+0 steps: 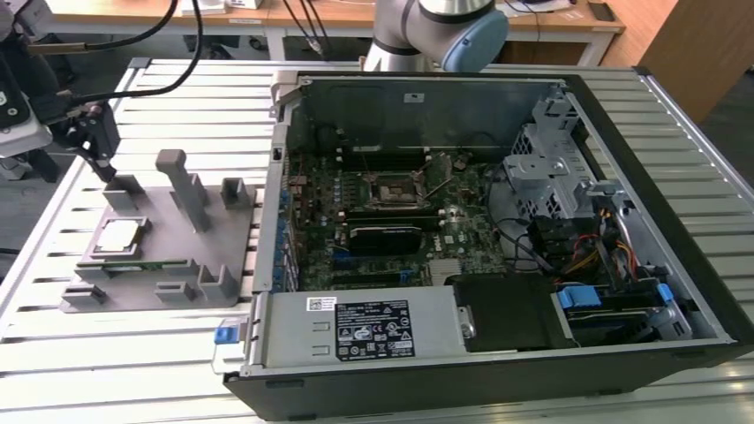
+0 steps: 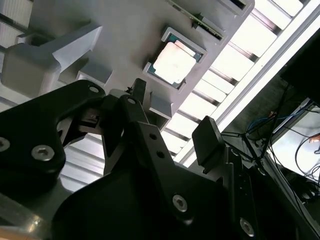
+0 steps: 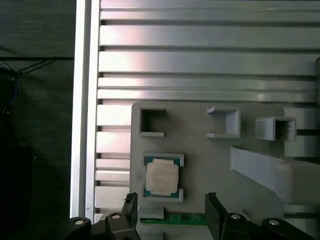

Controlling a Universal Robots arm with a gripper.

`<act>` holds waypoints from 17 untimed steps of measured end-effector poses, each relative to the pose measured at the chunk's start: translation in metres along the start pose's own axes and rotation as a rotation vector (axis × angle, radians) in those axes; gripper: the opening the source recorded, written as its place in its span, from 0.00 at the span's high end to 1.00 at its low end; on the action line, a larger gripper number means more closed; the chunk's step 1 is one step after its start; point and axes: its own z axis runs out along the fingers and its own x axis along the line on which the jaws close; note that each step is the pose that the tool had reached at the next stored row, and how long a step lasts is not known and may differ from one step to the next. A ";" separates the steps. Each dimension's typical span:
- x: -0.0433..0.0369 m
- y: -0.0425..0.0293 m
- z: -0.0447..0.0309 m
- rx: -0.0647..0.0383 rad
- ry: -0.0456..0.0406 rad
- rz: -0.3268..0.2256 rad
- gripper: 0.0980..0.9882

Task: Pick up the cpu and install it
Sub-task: 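Pick up the cpu and move it towards the insertion slot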

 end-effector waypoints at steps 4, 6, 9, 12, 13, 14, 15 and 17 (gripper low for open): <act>0.0070 -0.0003 0.0070 0.000 -0.0025 0.000 0.38; 0.0095 -0.0005 0.0109 0.000 -0.0037 0.000 0.38; 0.0115 -0.0008 0.0162 0.000 -0.0036 0.000 0.38; 0.0120 -0.0009 0.0197 0.000 -0.0038 0.000 0.38; 0.0120 -0.0009 0.0210 0.000 -0.0039 0.000 0.38; 0.0120 -0.0010 0.0226 0.000 -0.0039 0.000 0.37; 0.0120 -0.0011 0.0244 0.000 -0.0038 0.000 0.37; 0.0121 -0.0012 0.0281 0.000 -0.0039 0.000 0.30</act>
